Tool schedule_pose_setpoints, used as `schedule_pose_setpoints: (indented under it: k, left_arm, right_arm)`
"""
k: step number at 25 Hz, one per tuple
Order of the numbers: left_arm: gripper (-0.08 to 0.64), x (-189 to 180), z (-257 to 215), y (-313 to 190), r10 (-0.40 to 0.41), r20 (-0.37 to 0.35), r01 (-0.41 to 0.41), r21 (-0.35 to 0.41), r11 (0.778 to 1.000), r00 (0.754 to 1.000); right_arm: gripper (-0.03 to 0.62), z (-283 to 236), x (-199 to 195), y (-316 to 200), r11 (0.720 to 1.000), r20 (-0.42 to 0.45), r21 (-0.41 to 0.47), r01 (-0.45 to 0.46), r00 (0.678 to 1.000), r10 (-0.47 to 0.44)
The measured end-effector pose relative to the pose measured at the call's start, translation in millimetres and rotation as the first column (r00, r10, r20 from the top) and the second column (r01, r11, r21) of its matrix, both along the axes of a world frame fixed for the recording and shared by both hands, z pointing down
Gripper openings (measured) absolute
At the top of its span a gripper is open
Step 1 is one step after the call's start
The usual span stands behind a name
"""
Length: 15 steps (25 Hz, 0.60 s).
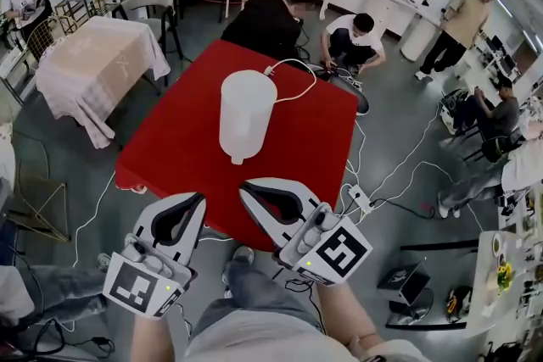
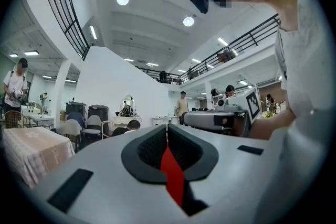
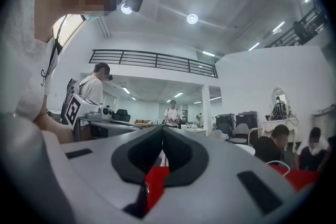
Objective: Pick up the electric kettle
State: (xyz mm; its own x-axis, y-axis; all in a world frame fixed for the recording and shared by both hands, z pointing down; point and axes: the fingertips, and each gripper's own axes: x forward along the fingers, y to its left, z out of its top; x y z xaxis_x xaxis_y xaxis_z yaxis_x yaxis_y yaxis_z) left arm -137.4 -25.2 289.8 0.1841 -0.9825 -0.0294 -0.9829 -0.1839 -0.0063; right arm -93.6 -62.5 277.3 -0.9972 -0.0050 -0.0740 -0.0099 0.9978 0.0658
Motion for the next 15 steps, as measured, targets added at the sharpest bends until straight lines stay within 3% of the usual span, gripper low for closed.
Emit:
schedule_pose_setpoints:
  k: [15]
  left_arm:
    - [0.012,-31.4,13.8,-79.3,0.116,0.007,-0.116,-0.037,0.993,0.993]
  right_arm:
    - [0.008,11.2,-31.9,-70.8,0.996,-0.009,-0.030,-0.084,0.996,0.084]
